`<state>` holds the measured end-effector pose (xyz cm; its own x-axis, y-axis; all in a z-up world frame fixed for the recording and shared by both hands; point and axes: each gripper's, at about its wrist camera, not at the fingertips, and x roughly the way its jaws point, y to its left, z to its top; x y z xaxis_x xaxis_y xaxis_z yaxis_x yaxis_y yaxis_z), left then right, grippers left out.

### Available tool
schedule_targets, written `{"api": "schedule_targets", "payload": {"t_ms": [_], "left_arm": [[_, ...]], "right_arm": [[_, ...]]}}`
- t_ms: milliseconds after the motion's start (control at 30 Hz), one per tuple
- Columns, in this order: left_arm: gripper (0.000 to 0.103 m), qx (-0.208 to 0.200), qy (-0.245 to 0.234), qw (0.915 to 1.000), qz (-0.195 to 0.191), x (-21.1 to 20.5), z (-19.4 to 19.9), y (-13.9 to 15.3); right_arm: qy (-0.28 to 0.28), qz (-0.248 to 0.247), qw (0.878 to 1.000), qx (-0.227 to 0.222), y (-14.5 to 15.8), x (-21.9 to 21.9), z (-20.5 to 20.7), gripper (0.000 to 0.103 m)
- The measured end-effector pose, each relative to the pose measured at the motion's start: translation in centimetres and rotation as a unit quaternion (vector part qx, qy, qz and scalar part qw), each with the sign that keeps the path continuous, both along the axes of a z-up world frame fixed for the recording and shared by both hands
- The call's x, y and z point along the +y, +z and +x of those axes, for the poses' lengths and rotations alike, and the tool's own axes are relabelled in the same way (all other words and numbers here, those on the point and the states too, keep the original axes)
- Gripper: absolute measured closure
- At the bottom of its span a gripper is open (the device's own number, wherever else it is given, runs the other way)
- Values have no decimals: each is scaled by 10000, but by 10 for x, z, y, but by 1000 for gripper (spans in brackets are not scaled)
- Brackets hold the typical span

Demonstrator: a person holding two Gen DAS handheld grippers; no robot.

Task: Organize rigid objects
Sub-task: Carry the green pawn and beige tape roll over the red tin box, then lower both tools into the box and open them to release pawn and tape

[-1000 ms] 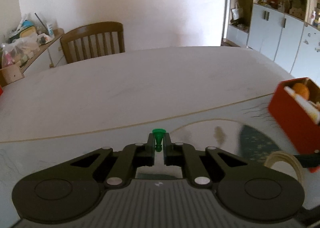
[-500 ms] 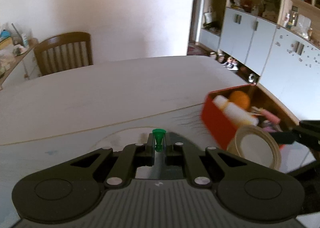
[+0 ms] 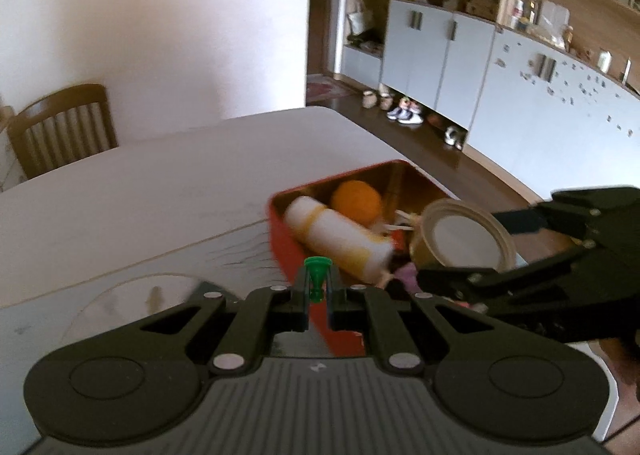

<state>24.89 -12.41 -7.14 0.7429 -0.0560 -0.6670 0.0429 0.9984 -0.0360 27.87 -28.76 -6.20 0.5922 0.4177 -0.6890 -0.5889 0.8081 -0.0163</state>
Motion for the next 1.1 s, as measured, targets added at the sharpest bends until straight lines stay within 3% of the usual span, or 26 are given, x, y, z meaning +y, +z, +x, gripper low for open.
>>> {"api": "schedule_targets", "payload": {"t_ms": [267,567,800,1100], "left_arm": [[96,394,-247,9988,120,-39,26,-18],[96,799,-104,9965,227,-56,52,-44],[96,1094,-13,9940,83,-51,64,-59],[96,1186,111,9928,-152,-43,68,-59]], "right_arm": [[155,-170,9997,7,-10,-15,32,27],[528,-358,9980,35,-24,-10,51,27],[623,-312,9972,281,-29,-15,62,27],[572,-150,9975,394,-27,-19,65,27]]}}
